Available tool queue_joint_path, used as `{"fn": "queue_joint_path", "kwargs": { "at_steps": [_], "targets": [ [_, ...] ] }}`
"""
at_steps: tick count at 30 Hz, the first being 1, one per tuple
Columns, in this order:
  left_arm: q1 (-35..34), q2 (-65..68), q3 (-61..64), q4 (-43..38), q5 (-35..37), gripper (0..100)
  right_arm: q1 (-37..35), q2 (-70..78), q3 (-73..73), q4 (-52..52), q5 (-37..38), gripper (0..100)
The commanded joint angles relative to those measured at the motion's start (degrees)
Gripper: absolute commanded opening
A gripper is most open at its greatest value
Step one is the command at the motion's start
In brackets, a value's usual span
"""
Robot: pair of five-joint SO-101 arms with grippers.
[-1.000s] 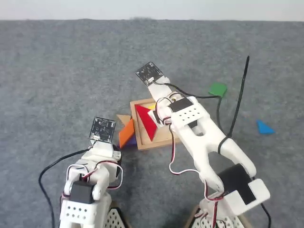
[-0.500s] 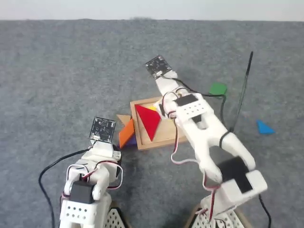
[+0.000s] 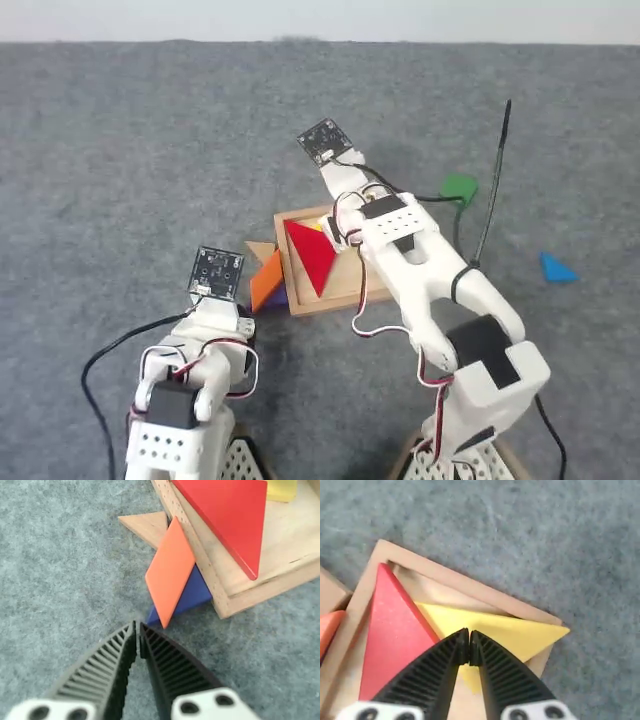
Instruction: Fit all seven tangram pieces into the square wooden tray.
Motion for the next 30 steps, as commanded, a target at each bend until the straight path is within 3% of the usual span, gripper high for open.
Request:
{"fn": "queue_joint_path", "kwargs": {
  "at_steps": [1, 15, 21, 26, 30],
  "targets": [
    [0.1, -0.7, -0.7, 0.4, 0.7, 1, -1.5, -1.0, -1.4, 0.4, -1.1, 1.5],
    [0.1, -0.7, -0.7, 0.4, 0.7, 1, -4.3, -2.1, 3.3, 0.8, 0.5, 1.5],
    [0.1, -0.7, -0.7, 0.4, 0.7, 1, -3.9, -9.3, 4.6, 0.5, 0.0, 1.5],
    [0.1, -0.7, -0.7, 0.4, 0.7, 1, 2.3, -17.1, 8.4, 0.2, -3.8, 1.5],
    [0.1, -0.7, -0.7, 0.4, 0.7, 1, 7.7, -15.3, 9.6, 0.2, -5.0, 1.5]
  ]
}}
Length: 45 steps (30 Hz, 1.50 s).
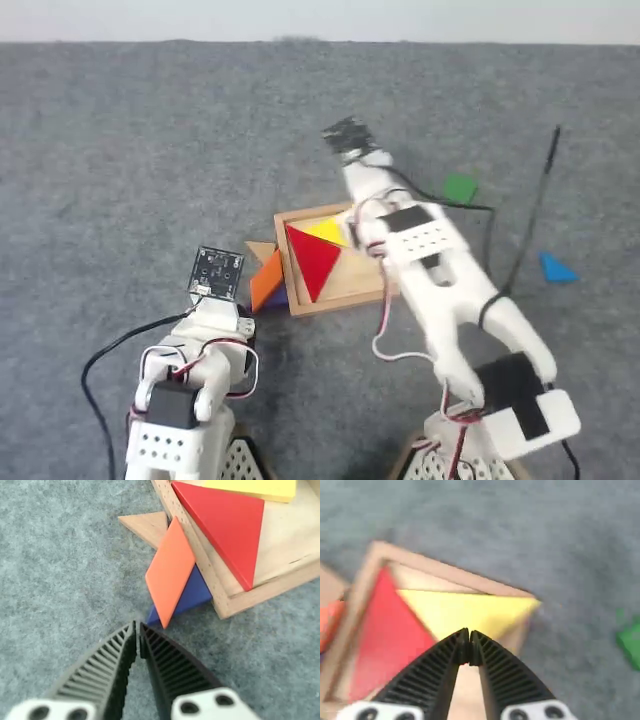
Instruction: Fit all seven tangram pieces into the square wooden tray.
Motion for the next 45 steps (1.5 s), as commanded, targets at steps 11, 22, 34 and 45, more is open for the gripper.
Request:
{"fn": "queue_joint_path", "kwargs": {
  "at_steps": [11, 22, 34, 45],
  "targets": [
    [0.1, -0.7, -0.7, 0.4, 0.7, 1, 1.7, 12.0, -7.0, 0.6, -1.4, 1.5],
    [0.1, -0.7, -0.7, 0.4, 0.7, 1, -1.9, 13.4, -9.7, 0.1, -1.4, 1.5],
    [0.1, -0.7, -0.7, 0.4, 0.7, 1, 3.6, -0.5, -3.3, 1.8, -1.6, 9.1],
    [0.1, -0.7, -0.7, 0.4, 0.7, 1, 2.0, 6.5, -0.7, -0.4, -1.3, 19.5]
  ]
}}
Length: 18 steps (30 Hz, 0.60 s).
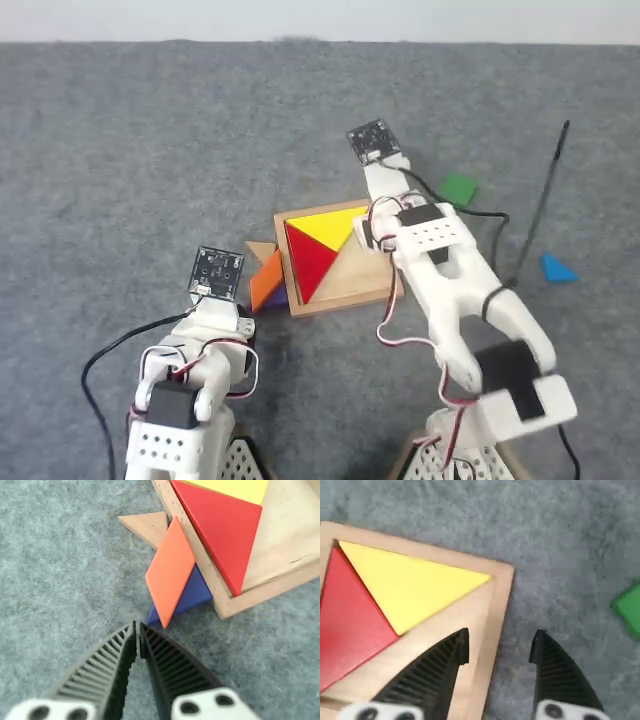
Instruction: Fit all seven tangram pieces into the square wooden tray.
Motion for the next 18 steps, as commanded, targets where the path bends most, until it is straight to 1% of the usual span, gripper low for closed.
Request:
{"fn": "queue_joint_path", "kwargs": {
  "at_steps": [1, 4, 7, 9, 12, 14, 18],
  "targets": [
    [0.1, -0.7, -0.7, 0.4, 0.7, 1, -0.3, 2.3, -0.7, -2.0, -0.4, 19.1],
    [0.1, -0.7, -0.7, 0.4, 0.7, 1, 0.0, 4.8, -2.5, -0.4, 1.9, 18.0],
    [0.1, -0.7, -0.7, 0.4, 0.7, 1, 0.1, 5.9, -4.0, 1.8, 2.4, 16.5],
    [0.1, -0.7, -0.7, 0.4, 0.7, 1, 0.1, 6.1, -4.6, 2.4, 2.4, 13.6],
    [0.1, -0.7, -0.7, 0.4, 0.7, 1, 0.6, 5.9, -4.3, 3.7, 2.3, 6.6],
    [0.1, -0.7, -0.7, 0.4, 0.7, 1, 1.7, 5.9, -4.3, 5.1, 0.5, 3.5],
    [0.1, -0.7, -0.7, 0.4, 0.7, 1, 5.7, 5.8, -4.2, 6.3, -2.2, 4.6]
  ]
}}
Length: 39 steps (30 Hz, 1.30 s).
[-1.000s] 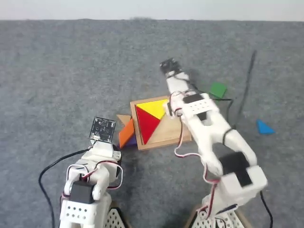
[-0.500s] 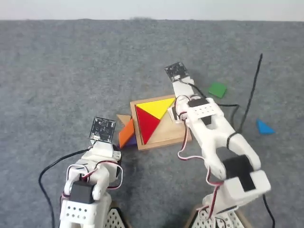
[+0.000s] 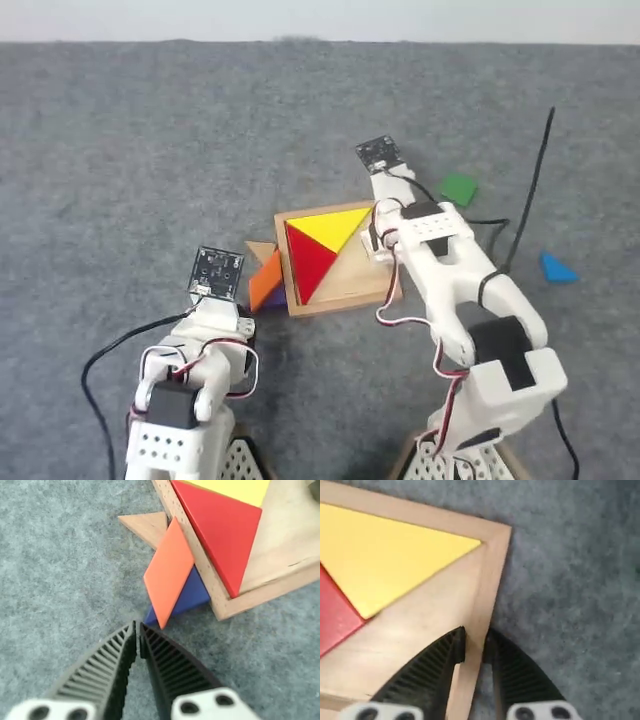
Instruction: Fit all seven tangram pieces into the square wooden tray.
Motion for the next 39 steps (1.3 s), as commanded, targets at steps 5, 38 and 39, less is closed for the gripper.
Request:
{"fn": "queue_joint_path", "kwargs": {
  "at_steps": [5, 38, 39],
  "targets": [
    [0.1, -0.7, -0.7, 0.4, 0.7, 1, 8.6, -0.7, -1.8, 2.1, -3.7, 4.4],
    [0.1, -0.7, -0.7, 0.4, 0.7, 1, 17.4, -64.6, 44.4, 7.5, 9.0, 13.7],
    [0.5, -0.7, -0.7, 0.4, 0.8, 1, 18.3, -66.4, 46.7, 7.3, 9.8, 13.7]
  ]
}}
